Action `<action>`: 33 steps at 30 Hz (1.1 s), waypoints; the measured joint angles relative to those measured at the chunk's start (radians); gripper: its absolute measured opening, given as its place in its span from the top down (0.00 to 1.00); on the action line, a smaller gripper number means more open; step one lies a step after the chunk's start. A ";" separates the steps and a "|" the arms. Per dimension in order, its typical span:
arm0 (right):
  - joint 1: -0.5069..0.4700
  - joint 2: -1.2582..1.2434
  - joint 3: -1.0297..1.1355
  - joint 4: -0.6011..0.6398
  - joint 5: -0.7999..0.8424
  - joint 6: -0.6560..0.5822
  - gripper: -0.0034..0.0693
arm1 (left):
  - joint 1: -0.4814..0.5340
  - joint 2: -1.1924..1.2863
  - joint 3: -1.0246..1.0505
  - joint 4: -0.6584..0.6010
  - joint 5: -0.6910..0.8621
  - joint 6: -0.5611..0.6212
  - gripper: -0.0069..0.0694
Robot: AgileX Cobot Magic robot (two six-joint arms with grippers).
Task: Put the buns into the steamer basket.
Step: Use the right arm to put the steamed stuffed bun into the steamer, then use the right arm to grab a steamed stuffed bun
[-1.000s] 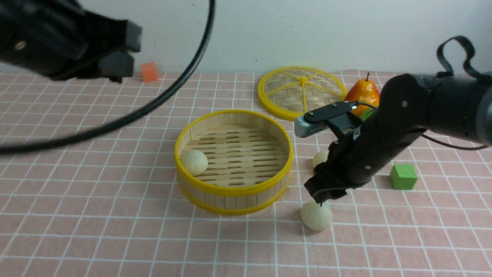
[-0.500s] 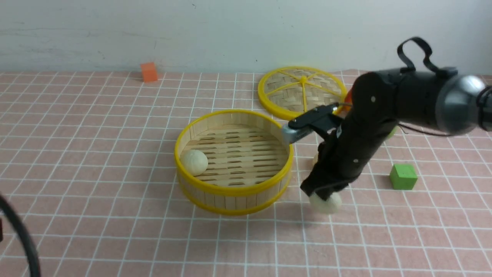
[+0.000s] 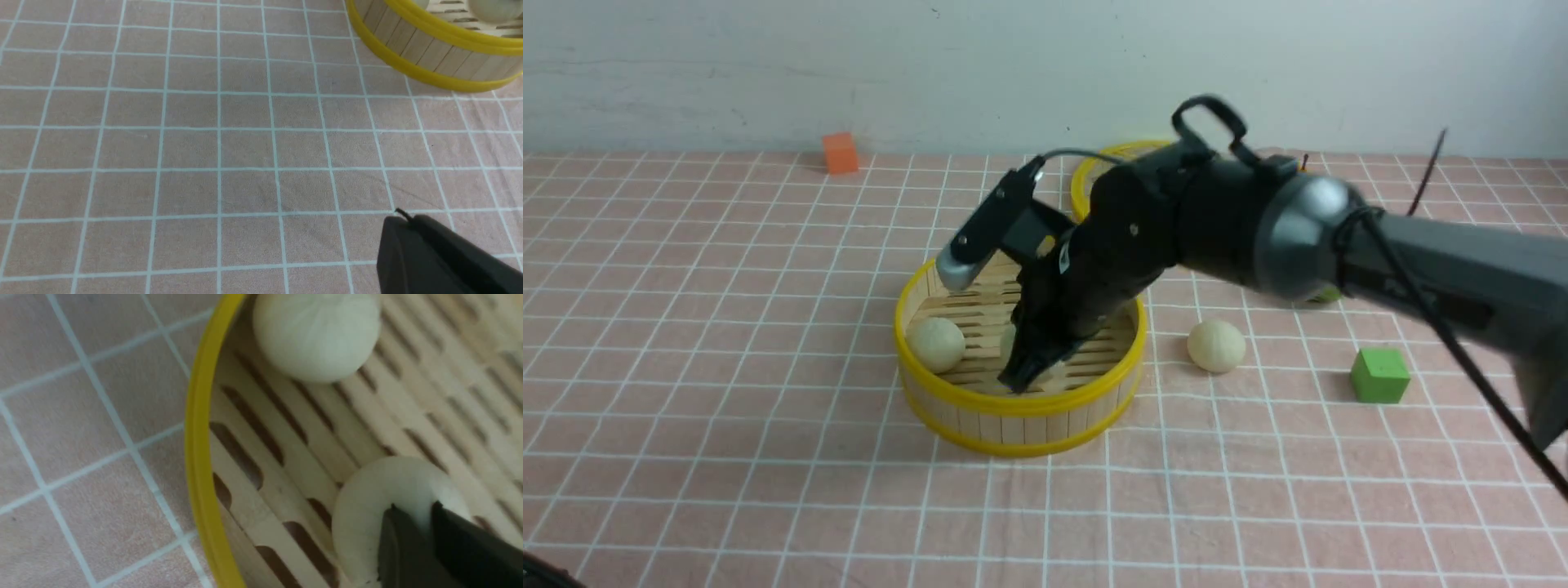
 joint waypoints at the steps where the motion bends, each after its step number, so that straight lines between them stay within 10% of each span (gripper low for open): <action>1: 0.000 0.016 0.000 0.000 0.000 0.007 0.73 | 0.000 0.000 0.000 0.000 -0.001 0.000 0.93; 7: 0.000 -0.031 -0.040 -0.018 0.081 0.080 0.33 | 0.000 0.000 0.001 0.006 -0.002 0.000 0.93; 12: -0.011 -0.138 -0.090 -0.156 0.192 0.143 0.20 | 0.000 0.000 0.002 0.017 -0.029 0.000 0.93; 27: -0.262 0.038 -0.094 -0.230 0.279 0.428 0.36 | 0.000 0.000 0.002 0.042 -0.048 0.000 0.93; 33: -0.287 0.084 -0.094 -0.178 0.228 0.425 0.65 | 0.000 0.000 0.002 0.043 -0.048 0.000 0.93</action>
